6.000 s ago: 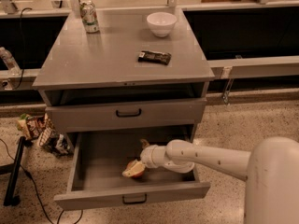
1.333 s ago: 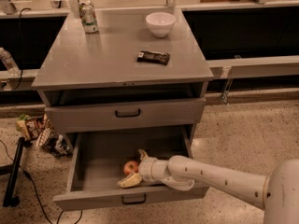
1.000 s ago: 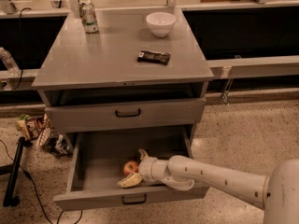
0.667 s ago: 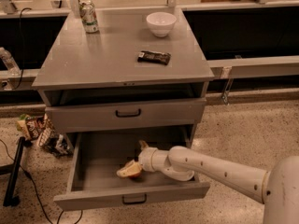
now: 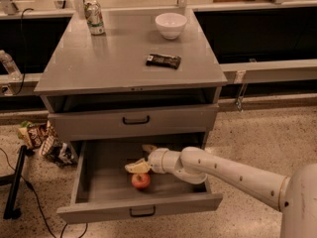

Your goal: Pick apple from middle drawer and place on counter

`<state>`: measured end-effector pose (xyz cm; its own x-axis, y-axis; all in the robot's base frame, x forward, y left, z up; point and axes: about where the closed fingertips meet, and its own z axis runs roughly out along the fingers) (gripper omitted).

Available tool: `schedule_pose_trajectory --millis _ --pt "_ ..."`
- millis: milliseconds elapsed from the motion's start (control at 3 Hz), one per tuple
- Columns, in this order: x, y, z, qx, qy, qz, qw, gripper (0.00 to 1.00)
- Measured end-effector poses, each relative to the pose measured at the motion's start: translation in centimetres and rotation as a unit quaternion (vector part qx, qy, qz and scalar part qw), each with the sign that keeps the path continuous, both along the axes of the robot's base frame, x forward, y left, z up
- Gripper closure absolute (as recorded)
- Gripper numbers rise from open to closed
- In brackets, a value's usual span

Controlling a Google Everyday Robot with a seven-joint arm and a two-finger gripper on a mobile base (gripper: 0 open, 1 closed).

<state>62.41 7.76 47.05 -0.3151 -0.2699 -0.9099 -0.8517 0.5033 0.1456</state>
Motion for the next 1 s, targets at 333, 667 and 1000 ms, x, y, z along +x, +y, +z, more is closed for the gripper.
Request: schedule_pose_trajectory --millis 333,667,1000 --pt "-0.4 0.0 -2.3 -0.034 -0.008 0.014 0.9993 0.00" --pt "-0.6 -0.3 -4.0 -0.055 -0.020 0.017 0.9981 0.00" --pt "-1.3 -0.6 -5.8 -0.085 -0.031 0.016 0.9958 0.00"
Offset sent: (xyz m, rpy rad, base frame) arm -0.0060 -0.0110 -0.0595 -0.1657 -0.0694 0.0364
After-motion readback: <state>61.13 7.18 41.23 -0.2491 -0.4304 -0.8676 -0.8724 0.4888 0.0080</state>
